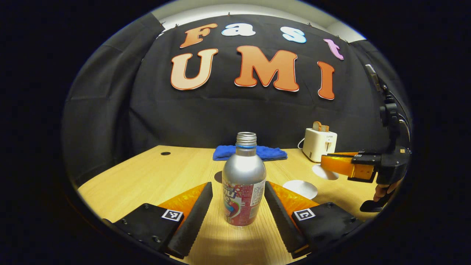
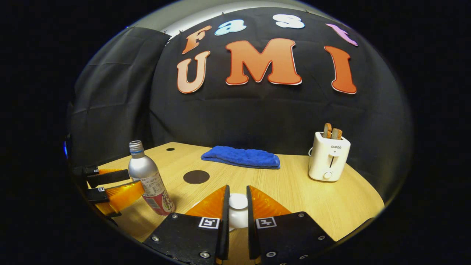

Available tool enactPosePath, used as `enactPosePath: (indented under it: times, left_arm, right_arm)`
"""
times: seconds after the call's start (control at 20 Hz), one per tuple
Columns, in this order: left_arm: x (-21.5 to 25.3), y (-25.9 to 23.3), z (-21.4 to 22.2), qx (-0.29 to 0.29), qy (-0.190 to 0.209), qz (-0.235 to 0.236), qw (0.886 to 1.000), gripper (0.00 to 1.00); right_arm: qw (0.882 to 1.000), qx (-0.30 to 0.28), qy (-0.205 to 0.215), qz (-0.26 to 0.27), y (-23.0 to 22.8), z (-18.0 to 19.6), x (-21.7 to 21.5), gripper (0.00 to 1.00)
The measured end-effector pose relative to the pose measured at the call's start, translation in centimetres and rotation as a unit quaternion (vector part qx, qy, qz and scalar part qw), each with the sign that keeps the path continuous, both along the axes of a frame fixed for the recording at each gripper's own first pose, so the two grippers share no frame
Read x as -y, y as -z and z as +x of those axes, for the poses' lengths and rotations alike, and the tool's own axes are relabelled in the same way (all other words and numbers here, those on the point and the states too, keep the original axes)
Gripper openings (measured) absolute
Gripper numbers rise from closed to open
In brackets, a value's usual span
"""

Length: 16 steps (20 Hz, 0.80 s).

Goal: Open the teacup lid with one hand, grasp the water bottle and pour water into the teacup with the other hand; after pouring, place the water bottle on the coaster and then close the teacup lid.

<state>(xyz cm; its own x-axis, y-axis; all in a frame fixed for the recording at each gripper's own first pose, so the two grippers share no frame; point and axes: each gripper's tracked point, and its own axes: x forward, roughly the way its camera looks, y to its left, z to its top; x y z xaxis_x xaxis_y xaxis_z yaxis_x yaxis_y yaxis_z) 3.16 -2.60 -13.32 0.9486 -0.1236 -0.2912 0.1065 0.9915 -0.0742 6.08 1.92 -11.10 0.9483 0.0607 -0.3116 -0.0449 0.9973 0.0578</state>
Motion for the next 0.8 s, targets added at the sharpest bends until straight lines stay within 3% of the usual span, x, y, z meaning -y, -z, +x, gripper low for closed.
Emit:
enactPosePath:
  times: [0.4,0.5,0.55,0.65,0.8]
  left_arm:
    - [0.5,3.5,1.2,-0.052,0.004,-0.010,0.999,0.93]
    - [0.7,3.6,1.5,-0.046,0.005,-0.009,0.999,0.85]
    - [0.6,3.6,1.6,-0.045,0.001,-0.008,0.999,0.87]
    - [0.5,3.6,1.9,-0.047,-0.003,0.005,0.999,0.80]
    - [-0.3,3.0,3.1,-0.041,-0.006,0.044,0.998,0.79]
  right_arm:
    - [0.999,-0.004,0.044,0.006,-0.2,-1.5,4.8,0.21]
    - [0.999,-0.005,0.053,0.007,-0.3,-1.7,5.8,0.22]
    - [0.998,-0.005,0.057,0.007,-0.3,-1.8,6.2,0.22]
    - [0.998,-0.004,0.063,0.008,-0.3,-2.0,6.8,0.21]
    - [0.998,-0.006,0.067,0.013,-0.2,-2.6,7.4,0.21]
